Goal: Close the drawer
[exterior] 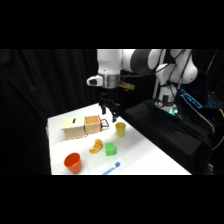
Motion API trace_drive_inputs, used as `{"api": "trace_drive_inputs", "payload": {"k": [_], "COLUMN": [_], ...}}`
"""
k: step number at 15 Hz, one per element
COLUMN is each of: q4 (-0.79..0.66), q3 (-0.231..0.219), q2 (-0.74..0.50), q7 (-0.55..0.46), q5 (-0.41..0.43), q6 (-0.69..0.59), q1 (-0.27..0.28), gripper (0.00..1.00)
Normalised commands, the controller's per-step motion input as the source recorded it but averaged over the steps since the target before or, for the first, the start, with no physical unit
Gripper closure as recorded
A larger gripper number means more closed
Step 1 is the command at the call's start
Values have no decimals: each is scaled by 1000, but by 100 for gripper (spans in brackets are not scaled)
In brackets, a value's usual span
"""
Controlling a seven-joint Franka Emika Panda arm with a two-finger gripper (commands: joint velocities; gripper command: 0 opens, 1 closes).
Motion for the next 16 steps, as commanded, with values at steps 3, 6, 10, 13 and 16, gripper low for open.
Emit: {"api": "trace_drive_inputs", "payload": {"k": [3,6,10,13,16], "q4": [2,-74,-161,-197,-219], "q3": [1,-41,-83,-72,-49], "q2": [5,-65,-128,-125,-86], "q7": [-10,-12,-6,30,133], "q5": [8,0,22,44,-13], "q6": [13,69,139,213,289], "q1": [-29,-70,-115,-107,-81], "gripper": [0,0,0,0,0]}}
